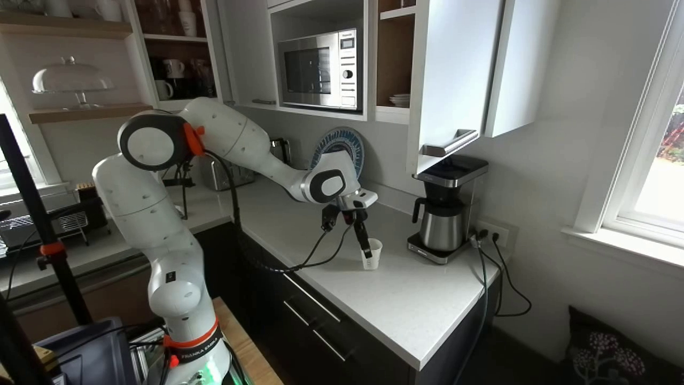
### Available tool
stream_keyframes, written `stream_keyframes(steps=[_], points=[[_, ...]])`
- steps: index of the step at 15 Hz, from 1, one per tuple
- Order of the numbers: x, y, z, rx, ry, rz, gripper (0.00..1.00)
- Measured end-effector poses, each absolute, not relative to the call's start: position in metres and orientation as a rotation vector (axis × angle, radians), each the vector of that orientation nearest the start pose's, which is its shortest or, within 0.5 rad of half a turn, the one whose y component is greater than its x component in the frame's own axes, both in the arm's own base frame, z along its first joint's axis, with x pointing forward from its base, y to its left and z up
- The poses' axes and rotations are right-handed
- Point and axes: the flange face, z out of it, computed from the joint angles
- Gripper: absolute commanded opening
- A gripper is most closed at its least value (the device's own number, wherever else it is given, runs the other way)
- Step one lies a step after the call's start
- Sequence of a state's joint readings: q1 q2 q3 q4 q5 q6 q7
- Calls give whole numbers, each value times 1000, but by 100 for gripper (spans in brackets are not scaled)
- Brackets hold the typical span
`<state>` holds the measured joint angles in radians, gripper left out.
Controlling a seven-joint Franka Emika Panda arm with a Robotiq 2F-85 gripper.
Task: Turn over the cup on the table
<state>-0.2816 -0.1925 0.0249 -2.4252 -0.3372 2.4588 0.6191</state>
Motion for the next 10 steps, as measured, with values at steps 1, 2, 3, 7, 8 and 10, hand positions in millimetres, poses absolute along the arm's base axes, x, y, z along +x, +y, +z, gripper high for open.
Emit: stream_keyframes(steps=[1,2,3,7,8,10], points=[[472,-123,402,-3134,1059,-445,100],[476,-122,400,-3121,1083,-443,100],[480,-122,397,-3110,1102,-438,100],[494,-115,386,-3055,1158,-397,100],[497,-113,384,-3034,1169,-383,100],[500,-108,379,-2988,1196,-344,100]])
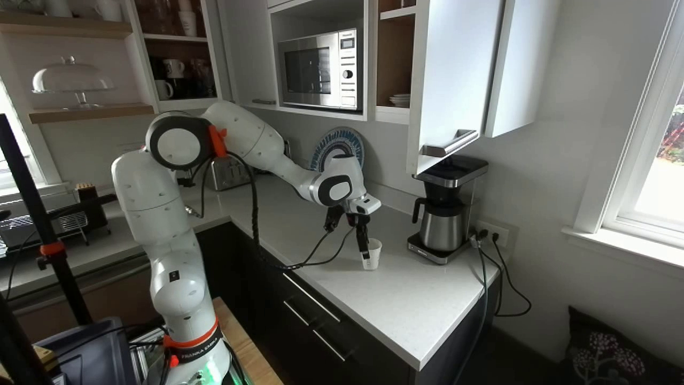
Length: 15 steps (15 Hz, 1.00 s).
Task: Turn over the cup on the table
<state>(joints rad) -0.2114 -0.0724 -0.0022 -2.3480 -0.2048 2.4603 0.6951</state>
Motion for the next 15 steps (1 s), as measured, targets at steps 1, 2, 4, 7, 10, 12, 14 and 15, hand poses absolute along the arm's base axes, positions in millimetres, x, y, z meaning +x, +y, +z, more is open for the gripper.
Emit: stream_keyframes(steps=[1,2,4,7,10,12,14,15], points=[[501,-106,378,-2967,1205,-316,100],[500,-104,378,-2951,1213,-283,100],[498,-100,377,-2935,1230,-196,100],[494,-97,376,-2943,1249,-67,100],[489,-96,375,-2941,1268,35,100],[486,-96,374,-2935,1278,89,100],[484,-95,374,-2936,1283,134,100],[484,-95,374,-2937,1284,149,100]])
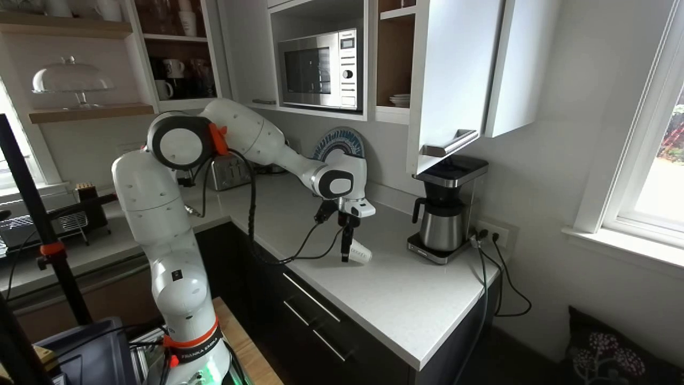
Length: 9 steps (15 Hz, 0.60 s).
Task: Turn over the cup on the table
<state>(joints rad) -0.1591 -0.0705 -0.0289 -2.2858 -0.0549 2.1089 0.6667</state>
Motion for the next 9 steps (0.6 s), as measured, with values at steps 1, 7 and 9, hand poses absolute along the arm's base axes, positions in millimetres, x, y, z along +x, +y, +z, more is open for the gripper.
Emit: stream_keyframes(steps=[1,7,9], points=[[483,-95,374,-2938,1285,163,100],[481,-99,374,-2934,1299,191,100],[481,-99,374,-2933,1300,191,100]])
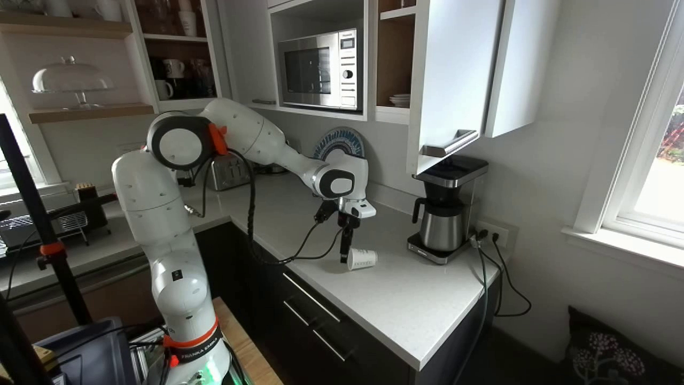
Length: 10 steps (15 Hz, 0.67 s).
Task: Turn over the cup on the table
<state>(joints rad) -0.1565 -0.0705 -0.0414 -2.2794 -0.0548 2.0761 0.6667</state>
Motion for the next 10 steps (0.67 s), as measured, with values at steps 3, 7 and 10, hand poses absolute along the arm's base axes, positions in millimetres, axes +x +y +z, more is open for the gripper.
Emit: stream_keyframes(steps=[3,7,10], points=[[482,-102,377,-2942,1297,155,100],[491,-116,391,-2964,1284,-37,100],[498,-130,396,-3007,1233,-187,100]])
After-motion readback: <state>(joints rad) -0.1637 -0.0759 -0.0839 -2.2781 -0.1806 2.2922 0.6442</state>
